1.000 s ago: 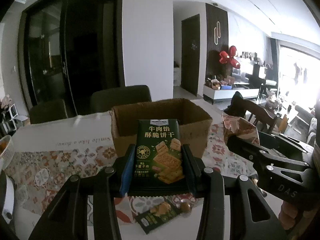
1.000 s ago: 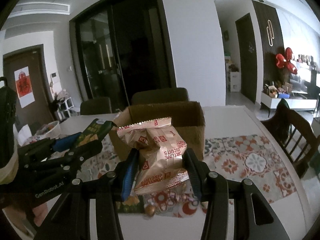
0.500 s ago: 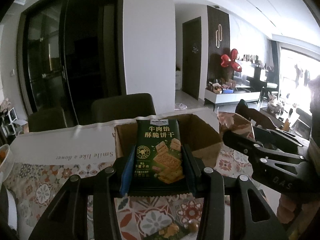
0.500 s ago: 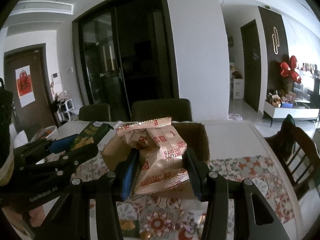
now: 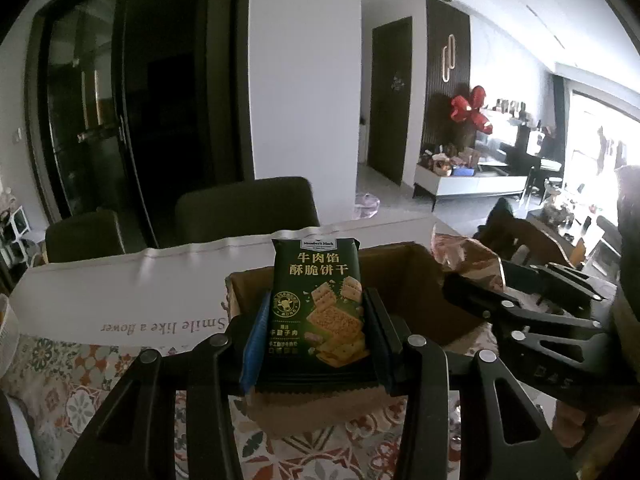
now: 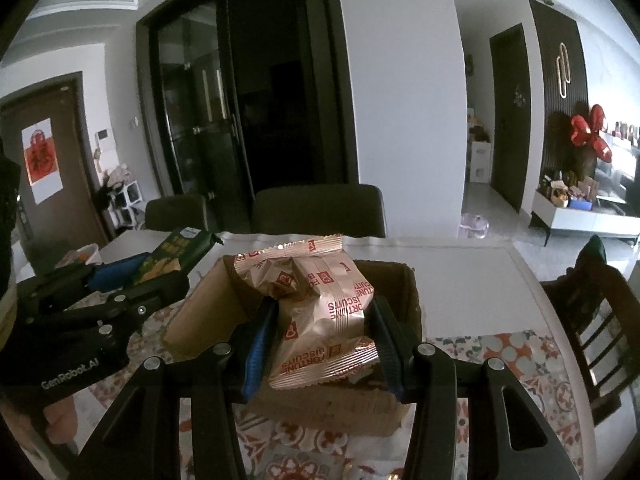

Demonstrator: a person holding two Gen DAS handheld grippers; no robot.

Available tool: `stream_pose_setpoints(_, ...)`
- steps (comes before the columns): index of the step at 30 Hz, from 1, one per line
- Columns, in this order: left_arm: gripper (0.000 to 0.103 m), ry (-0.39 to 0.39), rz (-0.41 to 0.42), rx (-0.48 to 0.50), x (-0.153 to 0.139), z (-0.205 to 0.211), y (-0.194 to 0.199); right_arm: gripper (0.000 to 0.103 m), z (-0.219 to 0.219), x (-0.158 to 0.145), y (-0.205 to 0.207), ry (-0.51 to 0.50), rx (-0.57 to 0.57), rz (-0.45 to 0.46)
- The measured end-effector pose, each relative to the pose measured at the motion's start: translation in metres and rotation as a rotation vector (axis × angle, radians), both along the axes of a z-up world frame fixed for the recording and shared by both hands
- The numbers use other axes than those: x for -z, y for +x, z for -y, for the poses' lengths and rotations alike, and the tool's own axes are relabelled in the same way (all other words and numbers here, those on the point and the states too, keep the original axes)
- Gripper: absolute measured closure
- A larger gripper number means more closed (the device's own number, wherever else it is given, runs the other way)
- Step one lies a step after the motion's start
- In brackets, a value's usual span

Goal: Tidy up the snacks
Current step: 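Open both tools to drop the snacks into the box, then withdraw both tools from the box toward the wrapped candies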

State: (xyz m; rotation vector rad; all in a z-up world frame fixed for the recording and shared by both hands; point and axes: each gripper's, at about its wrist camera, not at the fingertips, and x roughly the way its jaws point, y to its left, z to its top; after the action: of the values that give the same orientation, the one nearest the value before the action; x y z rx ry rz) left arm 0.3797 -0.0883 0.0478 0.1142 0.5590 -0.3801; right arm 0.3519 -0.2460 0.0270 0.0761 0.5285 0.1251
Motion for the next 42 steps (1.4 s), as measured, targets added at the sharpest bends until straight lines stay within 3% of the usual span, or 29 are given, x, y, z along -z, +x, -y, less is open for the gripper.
stream_pose_setpoints(10,0.057,0.047,-0.046,-0.02,0.021,0.011,0.036,0.054,0.001,0.011,0.03,-0.028,-0.005,-0.074)
stream_pose_setpoints(12,0.052,0.057,-0.041,-0.028,0.024,0.011,0.038,0.054,0.002,0.013,0.034,-0.023,-0.003,-0.084)
stream_pose_setpoints(13,0.045,0.057,-0.037,-0.035,0.024,0.01,0.039,0.053,0.003,0.014,0.035,-0.019,-0.001,-0.085)
stream_pose_setpoints(14,0.039,0.055,-0.034,-0.04,0.024,0.01,0.04,0.049,0.004,0.015,0.035,-0.019,0.005,-0.087)
stream_pose_setpoints(17,0.034,0.065,-0.015,-0.056,0.022,0.007,0.038,0.037,0.004,0.017,0.036,-0.037,0.024,-0.095)
stream_pose_setpoints(25,0.03,0.087,0.054,-0.053,0.013,0.002,0.007,0.029,0.006,0.011,0.014,-0.066,0.069,-0.05)
stream_pose_setpoints(42,0.03,0.066,0.16,0.06,-0.013,0.011,-0.071,0.029,0.015,-0.013,-0.065,-0.048,0.075,0.072)
